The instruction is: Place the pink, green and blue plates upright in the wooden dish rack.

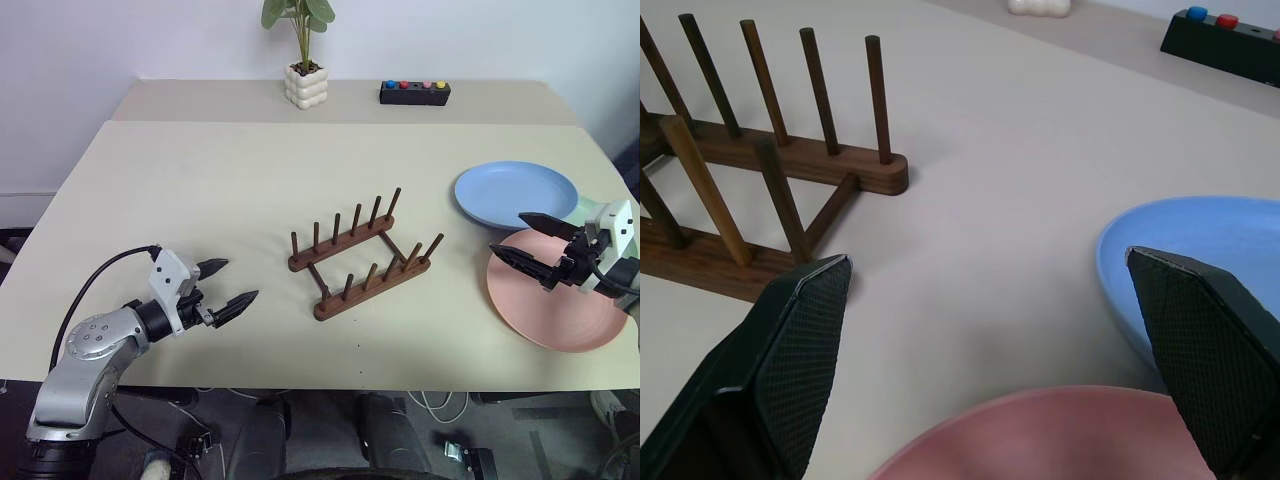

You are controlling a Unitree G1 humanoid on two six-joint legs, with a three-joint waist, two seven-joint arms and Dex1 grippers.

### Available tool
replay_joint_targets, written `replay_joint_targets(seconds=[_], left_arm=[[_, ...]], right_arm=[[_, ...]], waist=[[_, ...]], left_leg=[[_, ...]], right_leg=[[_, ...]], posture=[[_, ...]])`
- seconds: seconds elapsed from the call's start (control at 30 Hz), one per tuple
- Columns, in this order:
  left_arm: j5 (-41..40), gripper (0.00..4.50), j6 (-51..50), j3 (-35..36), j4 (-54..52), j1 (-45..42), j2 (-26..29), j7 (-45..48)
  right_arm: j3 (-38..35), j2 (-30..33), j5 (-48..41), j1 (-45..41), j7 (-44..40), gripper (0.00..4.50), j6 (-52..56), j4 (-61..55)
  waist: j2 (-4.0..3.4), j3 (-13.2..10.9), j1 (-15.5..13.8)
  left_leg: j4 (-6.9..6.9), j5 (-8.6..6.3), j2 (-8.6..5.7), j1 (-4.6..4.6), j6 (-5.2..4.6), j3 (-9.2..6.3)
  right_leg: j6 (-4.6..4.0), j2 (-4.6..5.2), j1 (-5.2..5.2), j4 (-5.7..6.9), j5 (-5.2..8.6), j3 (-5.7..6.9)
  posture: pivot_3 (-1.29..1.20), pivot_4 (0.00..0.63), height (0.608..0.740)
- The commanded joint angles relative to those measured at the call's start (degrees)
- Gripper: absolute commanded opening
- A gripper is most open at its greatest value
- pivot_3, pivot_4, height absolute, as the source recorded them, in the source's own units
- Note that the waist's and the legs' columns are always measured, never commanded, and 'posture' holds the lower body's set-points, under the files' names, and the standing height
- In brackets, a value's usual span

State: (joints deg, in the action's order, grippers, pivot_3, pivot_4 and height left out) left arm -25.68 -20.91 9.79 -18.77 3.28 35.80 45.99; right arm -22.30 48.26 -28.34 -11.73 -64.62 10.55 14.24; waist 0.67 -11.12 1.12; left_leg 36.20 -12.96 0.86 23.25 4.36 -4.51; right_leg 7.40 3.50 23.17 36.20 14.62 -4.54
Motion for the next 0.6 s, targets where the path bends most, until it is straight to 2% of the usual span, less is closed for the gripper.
replay_joint_targets(seconds=[0.03, 0.43, 0.6], left_arm=[[-0.7, 4.5, 0.6, 0.2, -2.0, -0.5, 0.0, 0.2], [-1.4, 4.5, -1.4, -1.0, -4.0, -0.2, 0.7, 1.1], [-0.9, 4.5, -1.7, -3.2, -3.9, 0.3, 1.3, 3.1]], right_arm=[[-1.9, 0.8, -0.8, 0.4, -0.1, 4.47, -0.5, -1.3], [-1.1, -0.7, -0.7, 0.2, 1.0, 4.47, -1.1, -2.5], [-0.5, -2.9, -1.2, 2.5, 2.9, 4.47, 0.0, -7.0]], waist=[[0.0, 0.0, 0.0], [0.0, 0.0, 0.0], [0.0, 0.0, 0.0]], left_leg=[[0.0, 0.0, 0.0, 0.0, 0.0, 0.0], [0.0, 0.0, 0.0, 0.0, 0.0, 0.0], [-0.01, 0.0, 0.0, -0.01, 0.0, 0.0]], right_leg=[[0.0, 0.0, 0.0, 0.0, 0.0, 0.0], [0.0, 0.0, 0.0, 0.0, 0.0, 0.0], [0.0, -0.01, 0.0, 0.0, 0.0, 0.0]], posture=[[0.0, 0.15, 0.73], [0.0, 0.15, 0.73], [0.0, 0.15, 0.73]])
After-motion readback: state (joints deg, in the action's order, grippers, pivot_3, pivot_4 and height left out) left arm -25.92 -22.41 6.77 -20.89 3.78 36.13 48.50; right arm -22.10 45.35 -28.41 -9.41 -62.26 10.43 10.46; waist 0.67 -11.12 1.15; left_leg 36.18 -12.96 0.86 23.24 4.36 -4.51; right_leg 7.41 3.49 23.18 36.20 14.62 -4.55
